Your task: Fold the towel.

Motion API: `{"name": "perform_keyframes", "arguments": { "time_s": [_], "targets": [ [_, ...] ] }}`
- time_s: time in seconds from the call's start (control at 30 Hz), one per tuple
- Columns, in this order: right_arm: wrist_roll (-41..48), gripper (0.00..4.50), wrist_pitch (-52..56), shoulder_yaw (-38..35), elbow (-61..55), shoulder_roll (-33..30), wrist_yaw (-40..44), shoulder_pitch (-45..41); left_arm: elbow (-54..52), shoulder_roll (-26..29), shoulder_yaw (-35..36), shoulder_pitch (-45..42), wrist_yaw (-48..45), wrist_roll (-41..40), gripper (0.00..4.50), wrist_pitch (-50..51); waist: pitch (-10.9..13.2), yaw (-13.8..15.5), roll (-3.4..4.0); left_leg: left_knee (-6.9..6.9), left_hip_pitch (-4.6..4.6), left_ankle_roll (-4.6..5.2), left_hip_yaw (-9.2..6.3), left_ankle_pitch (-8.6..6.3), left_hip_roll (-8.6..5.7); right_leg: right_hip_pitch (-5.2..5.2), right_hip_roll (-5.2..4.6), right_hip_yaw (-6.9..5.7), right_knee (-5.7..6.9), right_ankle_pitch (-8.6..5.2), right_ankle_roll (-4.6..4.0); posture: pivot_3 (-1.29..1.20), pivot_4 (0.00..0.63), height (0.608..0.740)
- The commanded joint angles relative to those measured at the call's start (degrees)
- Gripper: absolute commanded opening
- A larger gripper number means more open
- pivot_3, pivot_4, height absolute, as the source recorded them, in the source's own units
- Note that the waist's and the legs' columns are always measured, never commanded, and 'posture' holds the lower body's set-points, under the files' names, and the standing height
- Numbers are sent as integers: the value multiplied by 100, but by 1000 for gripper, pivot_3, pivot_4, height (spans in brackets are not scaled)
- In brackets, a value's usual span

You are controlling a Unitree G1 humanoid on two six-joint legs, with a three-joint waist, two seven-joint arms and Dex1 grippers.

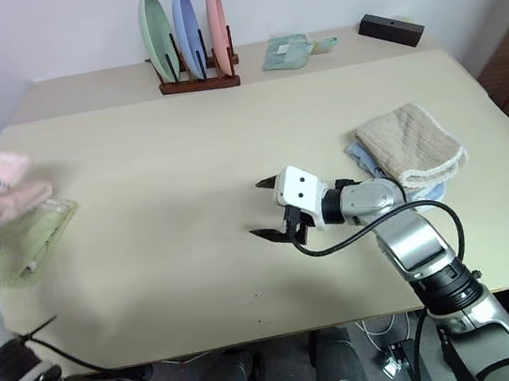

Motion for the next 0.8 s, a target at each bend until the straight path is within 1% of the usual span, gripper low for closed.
{"name": "perform_keyframes", "arguments": {
  "time_s": [0.03, 0.1, 0.13, 0.23, 0.33, 0.37, 0.47, 0.57, 0.63, 0.7, 0.73, 0.77, 0.8],
  "targets": [
    [-20, 4500, -173, -40, -19, 10, 14, -70, -236, -173, 89, 257, 156, -136, 31, -146, -4, 16, -13, 2, 0, 0, -4, 0, 0, 4, 0, -4, 0, 0, 0, 0, 150, 726],
    [-16, 4500, -190, -38, -13, 0, 22, -71, -400, -359, -17, 526, 45, -288, 814, -80, -4, 5, -13, 4, 8, 3, -5, -2, -2, 16, -3, -5, -3, 0, 0, 0, 150, 726],
    [-17, 4500, -194, -35, -13, -8, 30, -68, -461, -401, -54, 584, 42, -405, 1133, -14, -5, -1, -14, 4, 8, 4, -4, -3, -3, 16, -3, -5, -3, 0, 0, 0, 150, 726],
    [-7, 4500, -219, -46, 4, -39, 67, -59, -572, -408, -82, 701, 144, -456, 2699, -92, -5, -7, -17, 4, 7, 2, -8, -2, 3, 15, -2, -7, -2, 0, 0, 0, 150, 726],
    [-18, 4500, -273, -32, 112, -37, 121, -100, -758, -472, 98, 887, 451, -654, 4279, -153, -5, -20, -17, 3, 9, 1, -6, -2, 3, 15, -3, -6, -2, 0, 0, 0, 150, 726],
    [-28, 4500, -303, -4, 194, -11, 149, -157, -940, -498, 147, 1062, 531, -667, 4440, -175, -5, -33, -17, 2, 11, 1, -5, -2, 3, 15, -3, -5, -2, 0, 0, 0, 150, 726],
    [-37, 4500, -433, 23, 431, 24, 243, -286, -1396, -577, 179, 1459, 731, -577, 4440, -362, -5, -47, -18, -1, 11, 2, 0, -4, 6, 12, -2, -1, -4, -1, -1, 0, 150, 726],
    [-64, 4500, -567, 49, 734, 104, 302, -470, -1846, -622, 436, 1822, 923, -520, 4440, -736, -5, -35, -20, 0, 11, 1, 0, -4, 8, 12, -1, -1, -3, 0, -1, 0, 150, 726],
    [-63, 4500, -666, 12, 956, 157, 303, -580, -2060, -452, 415, 2053, 904, -303, 4440, -828, -5, -17, -21, 0, 12, 1, 1, -4, 8, 13, -1, -1, -3, -1, -2, 0, 150, 726],
    [-16, 4500, -702, -85, 1160, 203, 284, -667, -2256, -241, 221, 2198, 767, -110, 4440, -798, -6, 10, -23, 0, 11, 1, 0, -4, 6, 15, -1, -2, -3, -1, -2, 0, 150, 726],
    [21, 4500, -713, -157, 1282, 216, 284, -717, -2380, -84, 26, 2252, 653, 23, 4440, -728, -7, 17, -24, 0, 11, 1, -2, -4, 4, 18, 1, -4, -4, -1, -2, 0, 150, 726],
    [47, 4500, -707, -239, 1389, 260, 217, -762, -2536, 282, -352, 2333, 282, 289, 4440, -616, -7, 32, -26, 1, 11, 2, -3, -4, 3, 20, 1, -5, -4, -1, -2, 0, 150, 726],
    [73, 4500, -737, -313, 1514, 268, 201, -808, -2670, 522, -662, 2366, 60, 500, 4440, -536, -7, 56, -30, 2, 11, 3, -5, -5, 1, 23, 0, -6, -3, -1, -2, 0, 150, 726]
  ]
}}
